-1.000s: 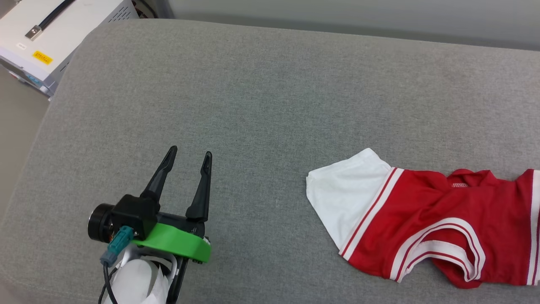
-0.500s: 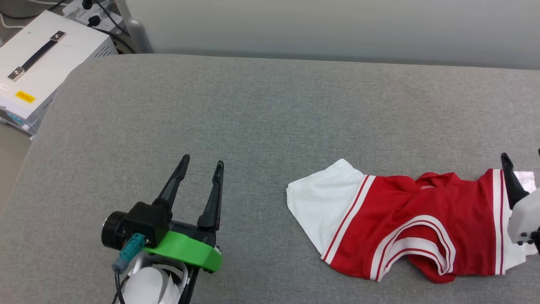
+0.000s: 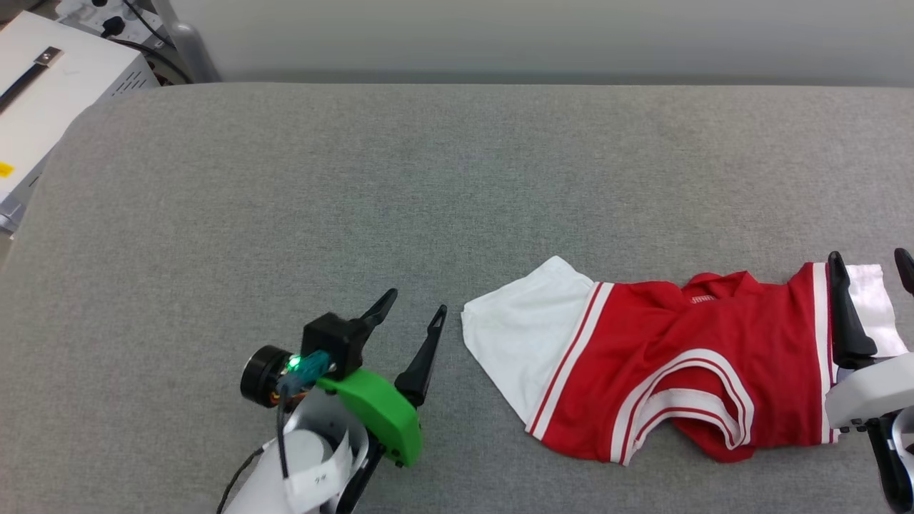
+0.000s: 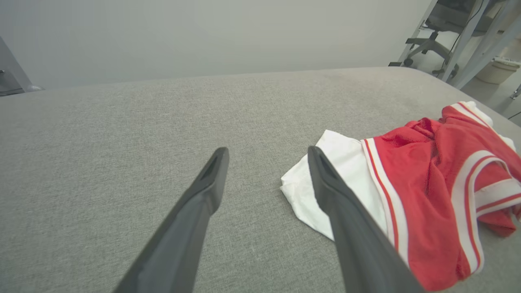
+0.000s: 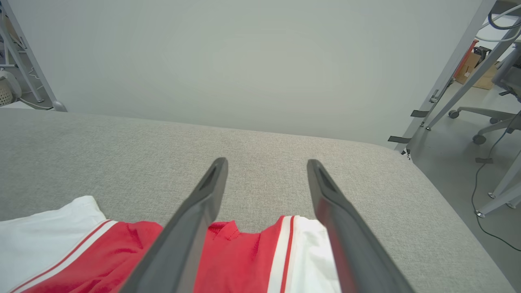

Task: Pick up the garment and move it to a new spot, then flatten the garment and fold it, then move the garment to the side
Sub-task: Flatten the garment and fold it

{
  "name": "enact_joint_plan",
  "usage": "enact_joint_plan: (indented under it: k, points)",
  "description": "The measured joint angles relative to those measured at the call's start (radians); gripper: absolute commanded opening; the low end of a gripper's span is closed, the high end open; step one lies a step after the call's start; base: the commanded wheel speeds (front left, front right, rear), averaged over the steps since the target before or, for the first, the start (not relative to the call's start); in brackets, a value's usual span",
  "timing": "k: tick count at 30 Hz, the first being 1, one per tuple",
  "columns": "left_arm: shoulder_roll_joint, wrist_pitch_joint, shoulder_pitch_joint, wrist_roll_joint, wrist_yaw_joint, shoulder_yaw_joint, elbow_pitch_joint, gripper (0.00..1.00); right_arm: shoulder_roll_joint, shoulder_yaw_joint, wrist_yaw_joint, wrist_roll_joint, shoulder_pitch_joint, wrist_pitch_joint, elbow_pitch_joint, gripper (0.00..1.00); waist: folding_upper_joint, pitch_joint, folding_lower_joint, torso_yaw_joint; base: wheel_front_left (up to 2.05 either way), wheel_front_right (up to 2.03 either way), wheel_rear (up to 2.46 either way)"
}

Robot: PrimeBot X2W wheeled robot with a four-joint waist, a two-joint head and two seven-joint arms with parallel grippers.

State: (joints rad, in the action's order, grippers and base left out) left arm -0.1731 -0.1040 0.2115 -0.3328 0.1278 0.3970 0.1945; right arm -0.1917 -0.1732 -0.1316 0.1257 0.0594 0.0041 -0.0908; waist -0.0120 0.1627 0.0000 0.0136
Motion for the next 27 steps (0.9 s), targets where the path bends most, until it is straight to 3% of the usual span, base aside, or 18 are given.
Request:
enact_joint_plan:
  k: [5,11,17,20,21,27]
  points:
    - [0.019,0.266,0.107,-0.004,-0.001,0.058,0.056,1.0,0.012,-0.002,0.0,-0.007,0.0,0.01,-0.023,1.0,0.0,0.026,0.0,-0.026,0.0,0.0,0.0]
    - [0.024,0.481,0.192,0.009,-0.006,0.119,0.119,1.0,0.028,0.016,0.0,-0.01,-0.001,0.011,-0.026,1.0,0.0,0.059,0.0,-0.063,0.0,0.0,0.0]
    - [0.015,0.511,0.246,0.066,-0.073,0.119,0.191,1.0,0.031,0.023,0.0,-0.013,0.0,0.009,-0.025,1.0,0.0,0.094,0.0,-0.1,0.0,0.0,0.0]
    - [0.01,0.528,0.262,0.085,-0.082,0.126,0.223,1.0,0.032,0.023,0.0,-0.016,0.0,0.007,-0.023,1.0,0.0,0.108,0.0,-0.113,0.0,0.0,0.0]
    - [0.011,0.543,0.266,0.086,-0.082,0.13,0.23,0.0,0.032,0.022,0.0,-0.016,0.0,0.007,-0.022,1.0,0.0,0.112,0.0,-0.116,0.0,0.0,0.0]
    - [0.019,0.532,0.282,0.083,-0.075,0.137,0.244,0.0,0.031,0.027,0.0,-0.017,0.0,0.003,-0.012,1.0,0.0,0.114,0.0,-0.104,0.0,0.0,0.0]
